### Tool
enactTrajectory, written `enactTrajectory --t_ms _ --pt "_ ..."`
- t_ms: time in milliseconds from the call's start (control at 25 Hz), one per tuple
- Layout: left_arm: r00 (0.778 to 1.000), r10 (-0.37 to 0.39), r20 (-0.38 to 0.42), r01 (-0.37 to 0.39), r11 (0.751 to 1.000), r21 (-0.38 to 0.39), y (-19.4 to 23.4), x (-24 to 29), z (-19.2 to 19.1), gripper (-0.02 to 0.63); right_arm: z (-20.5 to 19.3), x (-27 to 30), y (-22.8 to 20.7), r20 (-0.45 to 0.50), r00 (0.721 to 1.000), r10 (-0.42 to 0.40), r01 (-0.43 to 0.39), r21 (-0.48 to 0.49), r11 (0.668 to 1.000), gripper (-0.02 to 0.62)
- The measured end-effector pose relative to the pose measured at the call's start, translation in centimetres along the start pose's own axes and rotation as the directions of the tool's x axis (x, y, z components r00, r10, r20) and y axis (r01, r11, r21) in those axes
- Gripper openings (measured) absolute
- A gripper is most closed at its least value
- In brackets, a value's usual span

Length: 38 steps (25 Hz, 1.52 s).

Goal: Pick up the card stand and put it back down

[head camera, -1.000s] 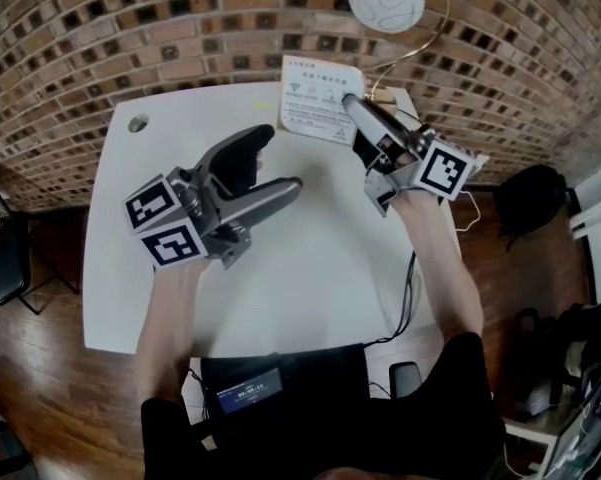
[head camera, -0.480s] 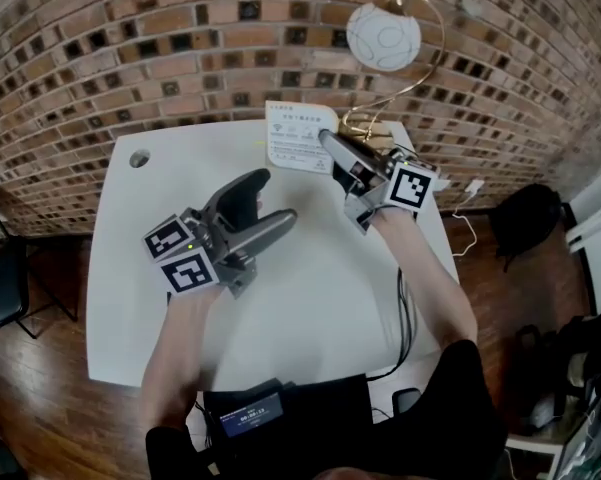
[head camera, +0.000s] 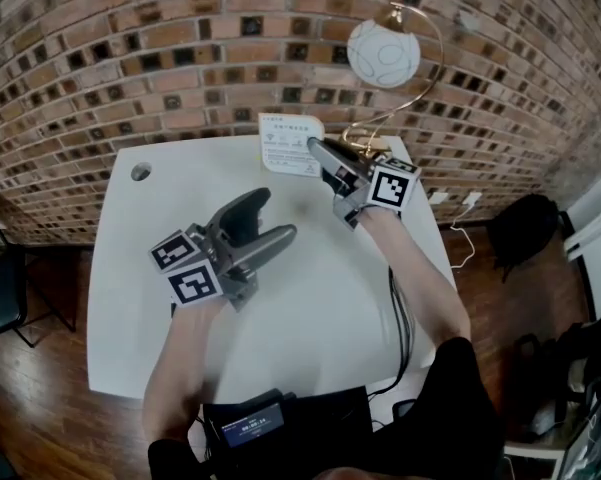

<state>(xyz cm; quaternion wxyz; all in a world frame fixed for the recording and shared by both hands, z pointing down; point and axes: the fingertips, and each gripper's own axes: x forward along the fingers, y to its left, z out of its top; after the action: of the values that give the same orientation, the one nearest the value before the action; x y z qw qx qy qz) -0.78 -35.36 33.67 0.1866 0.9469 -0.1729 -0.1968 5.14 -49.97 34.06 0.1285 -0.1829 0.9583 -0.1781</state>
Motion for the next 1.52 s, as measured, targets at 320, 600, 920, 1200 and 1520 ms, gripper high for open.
enactTrajectory --t_ms 320,600,920,1200,1520 --pt "1.000 0.015 0.021 -0.014 0.999 -0.030 1.0 -0.5 -0.1 0.400 -1.2 2.1 -2.4 -0.025 1.000 -0.010 0.010 -0.016 1.000 0.029" --pt "0.999 0.039 0.024 -0.037 0.998 -0.058 2.2 -0.6 -0.5 0.400 -2.2 4.1 -4.4 -0.064 0.998 -0.015 0.011 -0.060 0.998 0.029" --pt "0.998 0.054 0.033 -0.052 0.996 -0.068 2.6 -1.0 -0.5 0.400 -4.4 6.2 -7.4 -0.102 0.994 -0.036 0.031 -0.045 0.998 0.029" --pt "0.997 0.063 0.034 -0.060 0.995 -0.074 2.9 -1.1 -0.6 0.400 -5.7 8.3 -8.2 -0.131 0.991 -0.041 0.032 -0.069 0.997 0.029" --pt "0.997 0.066 0.026 -0.064 0.995 -0.078 3.0 -1.0 -0.9 0.400 -6.1 9.4 -8.8 -0.166 0.986 -0.024 0.011 -0.078 0.997 0.031"
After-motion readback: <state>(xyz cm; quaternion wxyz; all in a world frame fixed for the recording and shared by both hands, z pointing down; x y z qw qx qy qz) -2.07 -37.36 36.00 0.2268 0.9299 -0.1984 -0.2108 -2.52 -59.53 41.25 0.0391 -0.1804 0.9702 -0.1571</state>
